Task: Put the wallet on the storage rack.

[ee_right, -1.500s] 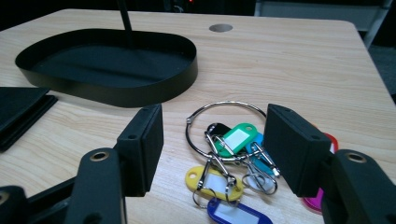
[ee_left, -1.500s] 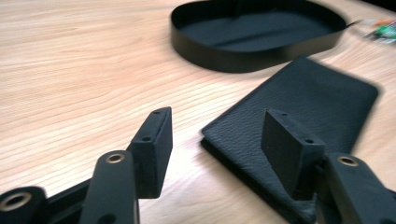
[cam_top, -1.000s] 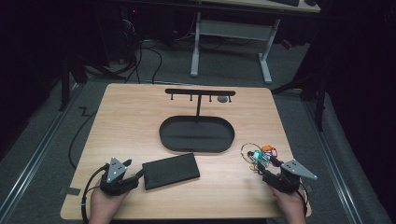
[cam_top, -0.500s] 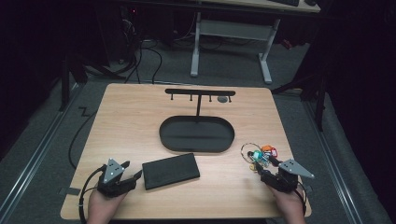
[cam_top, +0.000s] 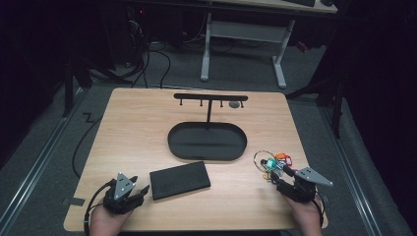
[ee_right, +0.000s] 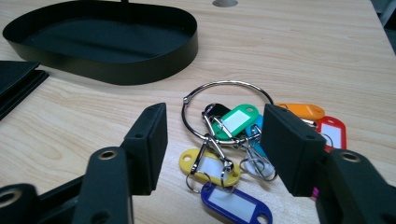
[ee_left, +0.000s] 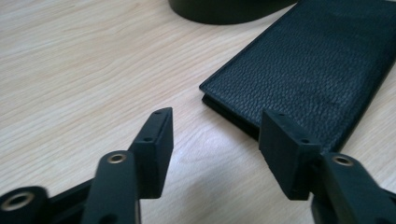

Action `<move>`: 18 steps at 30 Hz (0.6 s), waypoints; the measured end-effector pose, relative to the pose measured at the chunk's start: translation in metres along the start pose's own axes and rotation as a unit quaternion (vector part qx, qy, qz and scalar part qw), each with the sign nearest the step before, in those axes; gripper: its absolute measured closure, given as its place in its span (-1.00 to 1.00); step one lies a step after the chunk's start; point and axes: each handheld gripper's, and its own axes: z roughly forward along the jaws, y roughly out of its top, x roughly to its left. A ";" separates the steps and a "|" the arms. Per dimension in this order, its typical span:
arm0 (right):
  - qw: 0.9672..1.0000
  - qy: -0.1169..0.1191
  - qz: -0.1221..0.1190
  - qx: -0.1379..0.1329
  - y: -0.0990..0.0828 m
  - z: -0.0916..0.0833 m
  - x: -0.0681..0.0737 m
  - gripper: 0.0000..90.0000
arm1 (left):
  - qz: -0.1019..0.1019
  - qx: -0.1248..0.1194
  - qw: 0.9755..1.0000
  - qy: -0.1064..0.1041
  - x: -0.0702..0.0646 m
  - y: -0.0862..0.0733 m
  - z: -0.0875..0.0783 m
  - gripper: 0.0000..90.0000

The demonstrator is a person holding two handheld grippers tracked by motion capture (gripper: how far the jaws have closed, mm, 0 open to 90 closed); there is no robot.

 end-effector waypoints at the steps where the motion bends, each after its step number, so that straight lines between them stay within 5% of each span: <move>1: 1.000 0.000 0.000 0.000 0.000 0.000 0.000 -0.05 | 0.000 0.000 1.000 0.000 0.000 0.000 0.000 0.07; 5: 1.000 0.006 0.000 0.005 0.001 0.001 0.002 0.07 | 0.007 0.030 0.999 -0.018 -0.002 -0.003 0.008 0.34; 10: 1.000 0.011 -0.002 0.005 0.001 0.002 0.003 0.07 | 0.033 0.036 0.999 -0.018 -0.011 -0.001 0.011 0.84; 18: 1.000 0.015 0.007 0.005 0.000 0.001 0.000 0.12 | 0.047 0.050 0.997 -0.035 -0.015 -0.004 0.013 0.95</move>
